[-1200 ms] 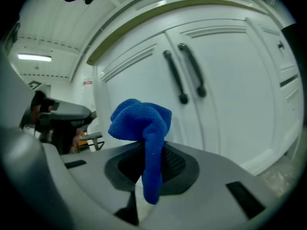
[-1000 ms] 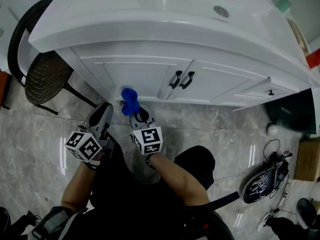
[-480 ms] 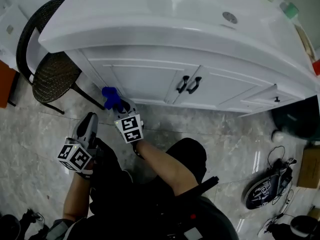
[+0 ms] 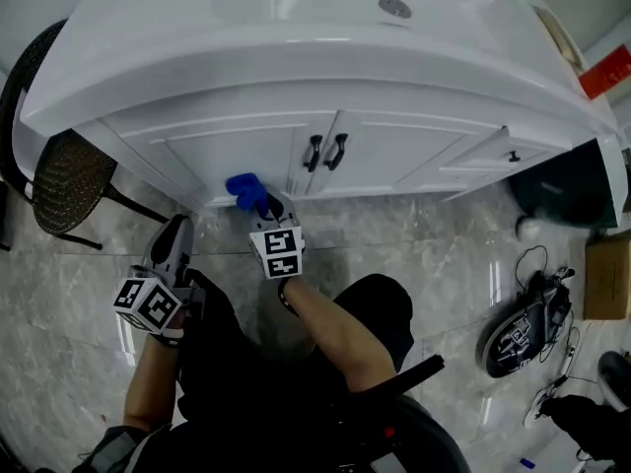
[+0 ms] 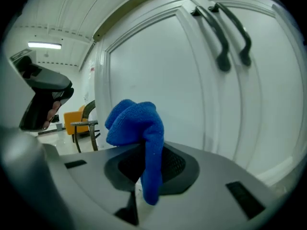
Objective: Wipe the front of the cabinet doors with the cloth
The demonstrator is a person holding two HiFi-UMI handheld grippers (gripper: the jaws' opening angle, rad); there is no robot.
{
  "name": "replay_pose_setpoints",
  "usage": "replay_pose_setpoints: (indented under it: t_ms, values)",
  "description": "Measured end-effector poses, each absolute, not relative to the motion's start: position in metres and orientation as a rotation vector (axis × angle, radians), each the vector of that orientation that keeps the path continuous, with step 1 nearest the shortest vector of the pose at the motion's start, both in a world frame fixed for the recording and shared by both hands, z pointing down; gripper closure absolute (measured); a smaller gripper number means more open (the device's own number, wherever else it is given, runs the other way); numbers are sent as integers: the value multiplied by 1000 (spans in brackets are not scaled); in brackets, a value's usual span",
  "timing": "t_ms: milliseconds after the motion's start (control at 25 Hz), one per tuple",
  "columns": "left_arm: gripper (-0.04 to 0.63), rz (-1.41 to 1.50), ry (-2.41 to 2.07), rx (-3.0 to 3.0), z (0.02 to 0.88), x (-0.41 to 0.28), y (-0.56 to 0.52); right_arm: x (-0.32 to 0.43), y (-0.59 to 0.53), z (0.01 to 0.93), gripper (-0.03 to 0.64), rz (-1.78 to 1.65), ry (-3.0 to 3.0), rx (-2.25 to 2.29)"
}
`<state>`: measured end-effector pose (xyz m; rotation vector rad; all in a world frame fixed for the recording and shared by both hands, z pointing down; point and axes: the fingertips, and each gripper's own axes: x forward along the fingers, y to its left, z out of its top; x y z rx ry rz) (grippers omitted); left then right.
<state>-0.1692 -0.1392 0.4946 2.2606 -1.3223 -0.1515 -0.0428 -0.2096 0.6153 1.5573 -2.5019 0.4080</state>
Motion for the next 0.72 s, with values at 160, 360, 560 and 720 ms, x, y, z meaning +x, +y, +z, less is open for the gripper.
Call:
replay_pose_setpoints:
  t_ms: [160,360,560,720]
  values:
    - [532,-146,-1232,2299,496,-139,-147,7,-210,622,565,412,-2412,1676]
    - [532,-149,-1187,2315,495,-117,-145,66,-205,639,565,435,-2292,1794]
    - [532,-153,-1175,2292,497,-114,-147,101,-197,651,565,515,-2198,1893]
    - [532,-145,-1172,2301,501,-112,-150,102,-187,658,565,515,-2200,1862]
